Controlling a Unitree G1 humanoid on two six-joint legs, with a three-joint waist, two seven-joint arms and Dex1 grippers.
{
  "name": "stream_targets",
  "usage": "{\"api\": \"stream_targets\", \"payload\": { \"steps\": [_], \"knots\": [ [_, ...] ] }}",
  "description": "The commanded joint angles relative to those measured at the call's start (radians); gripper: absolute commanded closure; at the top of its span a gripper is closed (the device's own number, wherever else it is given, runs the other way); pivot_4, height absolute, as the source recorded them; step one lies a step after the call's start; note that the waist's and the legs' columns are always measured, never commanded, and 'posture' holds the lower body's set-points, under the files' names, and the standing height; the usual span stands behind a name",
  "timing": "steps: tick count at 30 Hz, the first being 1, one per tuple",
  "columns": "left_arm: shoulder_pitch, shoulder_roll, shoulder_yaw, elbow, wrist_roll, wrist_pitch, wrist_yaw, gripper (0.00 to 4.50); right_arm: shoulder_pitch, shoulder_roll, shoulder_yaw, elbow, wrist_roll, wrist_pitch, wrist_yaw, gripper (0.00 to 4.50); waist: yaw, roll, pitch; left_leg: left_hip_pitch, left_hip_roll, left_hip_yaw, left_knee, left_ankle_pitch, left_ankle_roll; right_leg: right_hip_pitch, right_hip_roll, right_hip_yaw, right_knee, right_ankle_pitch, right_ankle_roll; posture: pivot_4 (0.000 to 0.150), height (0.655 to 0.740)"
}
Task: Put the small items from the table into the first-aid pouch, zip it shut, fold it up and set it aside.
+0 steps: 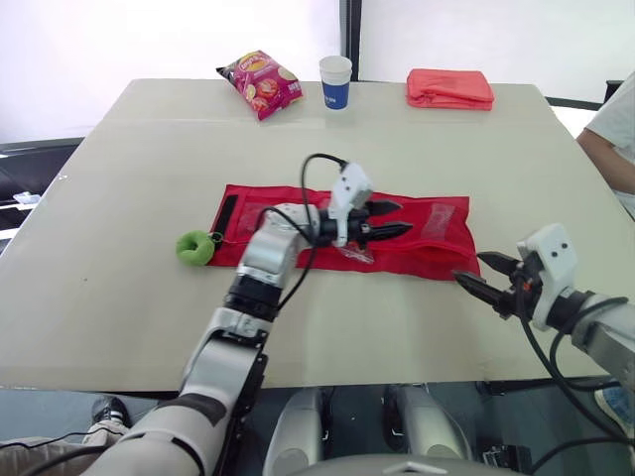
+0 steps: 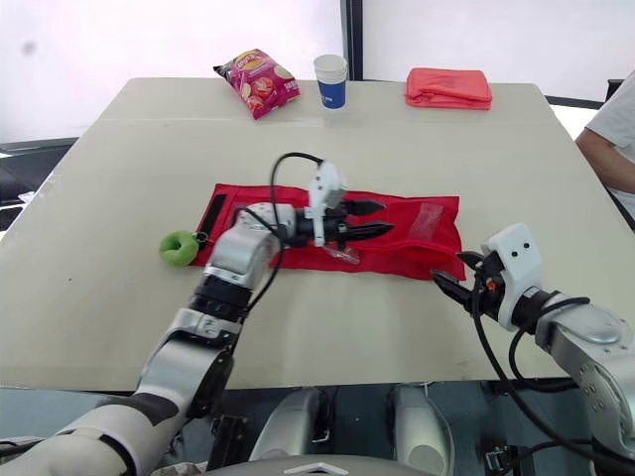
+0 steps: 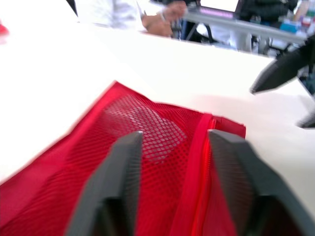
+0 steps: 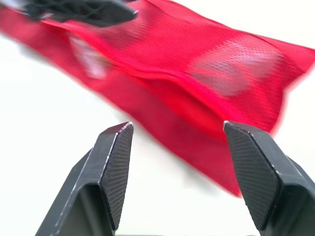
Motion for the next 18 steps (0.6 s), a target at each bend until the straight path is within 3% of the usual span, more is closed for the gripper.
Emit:
{"api": "stream_targets", "payload": {
  "steps": [1, 4, 7, 12, 18],
  "knots": [
    [0.068, 0.135, 0.039, -0.106, -0.015, 0.007, -0.062, 1.74, 0.039, -0.016, -0.055, -0.073, 0.054, -0.077, 0.029, 1.6, 0.001, 0.0, 0.0, 0.0, 0.0, 0.0, 0.0, 0.0, 0.0, 0.0, 0.0, 0.0, 0.0, 0.0, 0.0, 0.15, 0.74],
    [0.13, 0.241, 0.039, -0.106, 0.039, -0.059, -0.055, 1.74, 0.074, -0.024, -0.056, -0.026, 0.033, -0.09, 0.001, 1.6, 0.011, 0.0, 0.0, 0.0, -0.001, 0.001, 0.0, 0.0, 0.0, 0.0, -0.001, 0.0, 0.0, 0.0, -0.001, 0.15, 0.74],
    [0.149, 0.263, 0.016, -0.101, 0.072, -0.119, -0.042, 1.74, 0.09, -0.034, -0.04, 0.006, 0.015, -0.114, -0.018, 1.6, 0.024, 0.0, 0.0, -0.001, -0.002, 0.001, 0.0, 0.0, 0.0, 0.001, -0.004, 0.0, -0.001, 0.0, -0.001, 0.15, 0.74],
    [0.153, 0.193, -0.063, -0.112, 0.143, -0.177, 0.022, 1.74, 0.089, -0.037, 0.0, 0.023, 0.012, -0.145, -0.027, 1.6, 0.038, -0.001, 0.0, -0.002, -0.003, 0.001, 0.0, 0.0, 0.0, 0.002, -0.005, -0.001, -0.004, 0.0, -0.001, 0.15, 0.74],
    [0.08, 0.117, -0.138, 0.034, 0.283, -0.329, 0.142, 1.74, 0.052, -0.061, 0.114, 0.047, -0.036, -0.147, -0.07, 1.6, 0.032, -0.001, 0.0, -0.001, -0.002, 0.002, 0.0, 0.0, 0.0, 0.002, -0.002, -0.001, -0.004, 0.0, -0.001, 0.15, 0.74]
  ]
}}
